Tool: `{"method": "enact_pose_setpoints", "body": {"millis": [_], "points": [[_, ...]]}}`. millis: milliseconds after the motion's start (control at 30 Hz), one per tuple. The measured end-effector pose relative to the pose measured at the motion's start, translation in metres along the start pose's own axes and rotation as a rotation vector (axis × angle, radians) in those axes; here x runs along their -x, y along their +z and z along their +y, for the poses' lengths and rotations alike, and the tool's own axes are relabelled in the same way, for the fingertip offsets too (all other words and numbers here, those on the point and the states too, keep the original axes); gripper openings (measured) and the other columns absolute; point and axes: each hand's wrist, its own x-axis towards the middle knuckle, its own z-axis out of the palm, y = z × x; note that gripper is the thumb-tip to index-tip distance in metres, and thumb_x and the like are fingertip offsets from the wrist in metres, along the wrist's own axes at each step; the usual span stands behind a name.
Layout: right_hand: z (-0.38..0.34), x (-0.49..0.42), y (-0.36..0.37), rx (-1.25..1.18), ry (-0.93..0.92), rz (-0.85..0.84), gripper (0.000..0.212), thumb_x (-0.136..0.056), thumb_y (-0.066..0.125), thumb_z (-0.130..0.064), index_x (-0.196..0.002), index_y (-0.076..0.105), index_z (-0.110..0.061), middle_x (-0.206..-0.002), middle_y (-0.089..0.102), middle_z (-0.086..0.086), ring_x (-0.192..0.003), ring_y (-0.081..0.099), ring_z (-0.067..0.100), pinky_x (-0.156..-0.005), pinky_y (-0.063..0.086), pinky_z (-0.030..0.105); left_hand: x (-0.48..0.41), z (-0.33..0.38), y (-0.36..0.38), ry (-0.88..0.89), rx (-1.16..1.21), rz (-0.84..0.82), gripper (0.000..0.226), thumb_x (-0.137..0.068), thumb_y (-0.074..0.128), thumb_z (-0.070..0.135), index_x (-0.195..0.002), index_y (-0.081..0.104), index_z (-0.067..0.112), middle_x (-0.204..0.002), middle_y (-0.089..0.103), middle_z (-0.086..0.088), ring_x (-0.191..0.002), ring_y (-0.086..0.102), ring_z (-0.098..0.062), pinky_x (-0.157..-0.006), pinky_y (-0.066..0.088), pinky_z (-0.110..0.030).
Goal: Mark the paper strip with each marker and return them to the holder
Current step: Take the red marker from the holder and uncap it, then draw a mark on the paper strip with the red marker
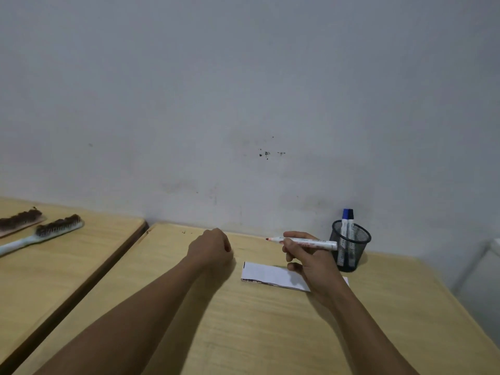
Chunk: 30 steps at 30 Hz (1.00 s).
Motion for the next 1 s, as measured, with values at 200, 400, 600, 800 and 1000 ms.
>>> {"method": "enact_pose_setpoints", "body": {"millis": [200, 400, 600, 800, 1000], "points": [[0.013, -0.008, 0.007, 0.023, 0.018, -0.009, 0.017, -0.089, 0.074, -0.01, -0.105, 0.072, -0.005, -0.072, 0.065, 0.005, -0.064, 0.057, 0.015, -0.06, 0.05, 0.028, -0.006, -0.011, 0.009, 0.011, 0.008, -0.017, 0.033, -0.075, 0.066, 0.043, -0.106, 0.07, 0.033, -0.102, 0.074, 0.007, -0.095, 0.068, -0.017, -0.081, 0.053, -0.032], [0.025, -0.025, 0.029, 0.188, -0.034, -0.041, 0.007, -0.092, 0.071, -0.008, -0.088, 0.069, -0.002, -0.071, 0.068, 0.01, -0.059, 0.061, 0.02, -0.054, 0.054, 0.032, 0.039, -0.008, 0.019, 0.078, 0.214, 0.266, 0.019, -0.08, 0.068, 0.045, -0.087, 0.061, 0.029, -0.076, 0.061, 0.012, -0.077, 0.059, -0.011, -0.084, 0.038, -0.037], [0.046, -0.044, 0.047, 0.434, 0.007, -0.035, 0.019, -0.092, 0.067, -0.02, -0.078, 0.072, -0.008, -0.061, 0.069, 0.004, -0.05, 0.06, 0.014, -0.051, 0.048, 0.027, 0.058, -0.005, 0.039, 0.178, 0.06, 0.169, 0.03, -0.082, 0.062, 0.055, -0.104, 0.072, 0.037, -0.112, 0.068, 0.015, -0.107, 0.05, -0.013, -0.089, 0.027, -0.04], [0.065, -0.047, 0.044, 0.466, -0.012, 0.027, 0.026, -0.091, 0.065, -0.018, -0.069, 0.07, -0.004, -0.055, 0.067, -0.001, -0.048, 0.057, 0.012, -0.054, 0.045, 0.027, 0.057, -0.013, 0.048, 0.22, -0.021, 0.18, 0.029, -0.088, 0.055, 0.055, -0.107, 0.072, 0.042, -0.118, 0.064, 0.015, -0.111, 0.045, -0.013, -0.091, 0.028, -0.041], [0.065, -0.047, 0.046, 0.517, -0.051, -0.004, 0.024, -0.09, 0.066, -0.021, -0.068, 0.072, -0.013, -0.061, 0.07, -0.002, -0.055, 0.061, 0.012, -0.059, 0.049, 0.03, 0.057, -0.012, 0.049, 0.206, -0.047, 0.152, 0.032, -0.089, 0.054, 0.052, -0.11, 0.073, 0.038, -0.122, 0.061, 0.011, -0.116, 0.043, -0.017, -0.106, 0.025, -0.063]]}}
